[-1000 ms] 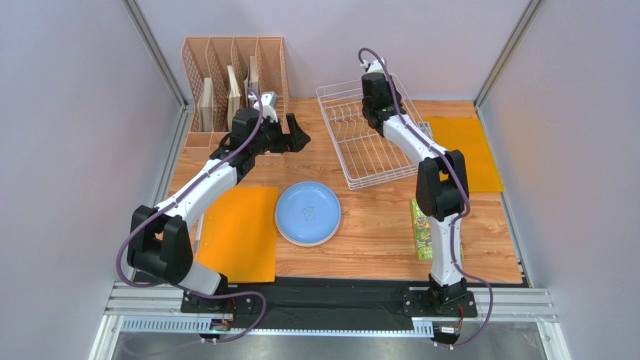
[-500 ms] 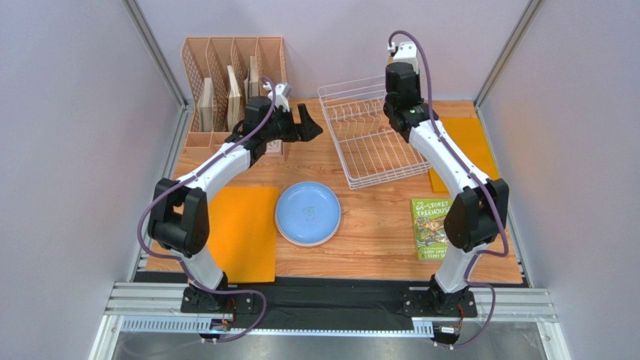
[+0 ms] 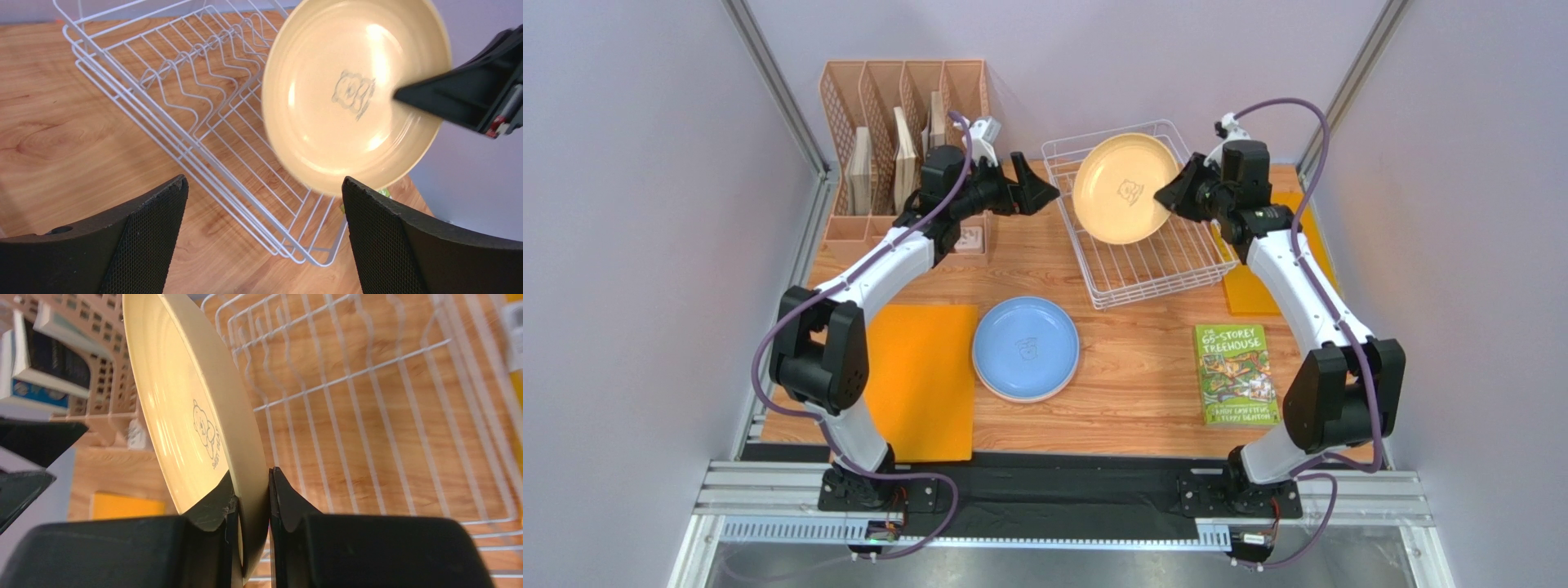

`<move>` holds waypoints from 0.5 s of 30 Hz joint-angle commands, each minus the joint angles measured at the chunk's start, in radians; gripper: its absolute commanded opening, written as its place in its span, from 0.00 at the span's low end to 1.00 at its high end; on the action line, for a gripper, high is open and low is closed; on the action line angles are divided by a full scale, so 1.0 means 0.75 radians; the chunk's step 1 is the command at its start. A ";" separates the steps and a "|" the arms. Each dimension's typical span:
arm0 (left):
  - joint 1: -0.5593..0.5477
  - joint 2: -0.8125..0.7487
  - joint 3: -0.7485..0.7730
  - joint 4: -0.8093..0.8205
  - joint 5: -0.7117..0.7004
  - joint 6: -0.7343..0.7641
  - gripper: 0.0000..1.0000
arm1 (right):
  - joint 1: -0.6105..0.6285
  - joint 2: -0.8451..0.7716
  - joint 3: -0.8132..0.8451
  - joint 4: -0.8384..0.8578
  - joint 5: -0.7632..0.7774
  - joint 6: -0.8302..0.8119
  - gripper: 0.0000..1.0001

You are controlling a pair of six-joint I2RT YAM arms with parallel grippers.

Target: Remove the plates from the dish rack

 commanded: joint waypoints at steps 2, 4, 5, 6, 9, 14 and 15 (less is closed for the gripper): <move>-0.006 0.025 0.003 0.167 0.068 -0.063 1.00 | 0.010 -0.029 -0.084 0.221 -0.389 0.238 0.00; -0.006 0.035 0.001 0.173 0.072 -0.075 0.99 | 0.014 -0.029 -0.116 0.273 -0.450 0.277 0.00; -0.006 0.038 -0.003 0.175 0.074 -0.077 0.98 | 0.014 -0.039 -0.157 0.319 -0.461 0.312 0.00; -0.006 0.038 -0.015 0.177 0.068 -0.077 0.98 | 0.014 -0.041 -0.172 0.340 -0.471 0.324 0.00; -0.006 0.021 -0.052 0.185 0.040 -0.077 0.98 | 0.014 -0.043 -0.209 0.412 -0.528 0.375 0.00; -0.006 -0.001 -0.103 0.228 0.009 -0.087 0.71 | 0.014 -0.041 -0.239 0.489 -0.602 0.431 0.00; -0.006 0.001 -0.101 0.226 0.011 -0.093 0.60 | 0.014 -0.037 -0.249 0.508 -0.630 0.455 0.00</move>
